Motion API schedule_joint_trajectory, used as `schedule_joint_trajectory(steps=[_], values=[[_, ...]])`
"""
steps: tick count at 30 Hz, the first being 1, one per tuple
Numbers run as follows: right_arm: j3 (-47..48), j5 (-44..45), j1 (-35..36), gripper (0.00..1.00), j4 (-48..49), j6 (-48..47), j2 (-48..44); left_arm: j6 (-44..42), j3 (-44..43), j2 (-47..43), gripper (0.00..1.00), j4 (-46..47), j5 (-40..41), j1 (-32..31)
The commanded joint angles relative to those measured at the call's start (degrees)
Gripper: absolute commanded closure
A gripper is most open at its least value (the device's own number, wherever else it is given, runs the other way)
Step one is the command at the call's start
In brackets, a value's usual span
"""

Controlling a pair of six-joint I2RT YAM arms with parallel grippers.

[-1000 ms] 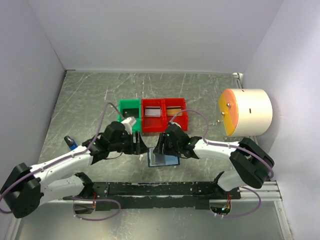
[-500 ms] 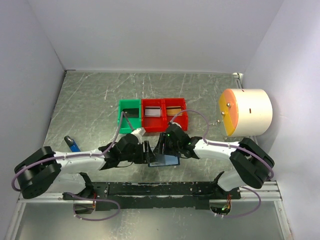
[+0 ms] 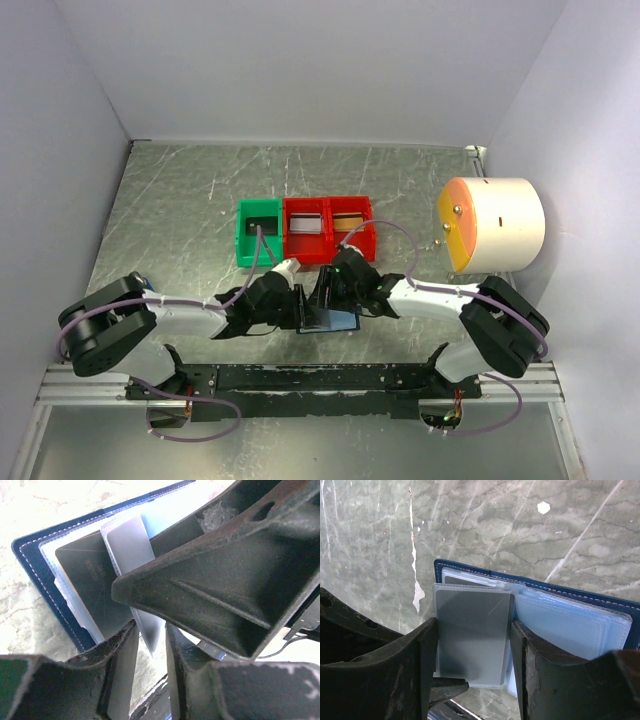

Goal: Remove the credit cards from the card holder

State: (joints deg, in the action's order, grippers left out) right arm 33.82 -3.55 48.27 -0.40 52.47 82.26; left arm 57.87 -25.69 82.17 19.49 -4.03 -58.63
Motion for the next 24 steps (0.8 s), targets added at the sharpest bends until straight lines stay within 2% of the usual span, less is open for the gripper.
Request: schedule_joint_trajectory(steps=[1, 5, 8, 9, 16, 24], values=[[-2.2, 0.54, -0.28, 0.53, -2.76, -0.39, 0.79, 0.43, -2.27, 1.37, 0.64, 4.04, 1.05, -0.52], [-1.91, 0.54, -0.28, 0.52, -2.86, -0.43, 0.28, 0.48, -3.36, 2.55, 0.78, 2.69, 1.0, -0.61], [-0.77, 1.03, -0.28, 0.5, -3.92, -1.06, -0.35, 0.81, -4.51, 2.9, 0.92, -0.43, 1.78, -0.63], [-0.25, 1.27, -0.27, 0.49, -4.49, -1.39, -0.71, 1.32, -5.07, 2.9, 0.93, -2.97, 2.41, -0.61], [5.01, 4.94, -0.9, 0.33, -10.73, -3.69, -4.89, 2.5, -7.56, -0.59, 0.93, -18.05, 8.49, -0.61], [6.18, 9.41, -2.62, 0.29, -15.13, -3.66, -7.5, 0.09, -8.29, -7.53, 0.93, -34.94, 14.89, -0.61]])
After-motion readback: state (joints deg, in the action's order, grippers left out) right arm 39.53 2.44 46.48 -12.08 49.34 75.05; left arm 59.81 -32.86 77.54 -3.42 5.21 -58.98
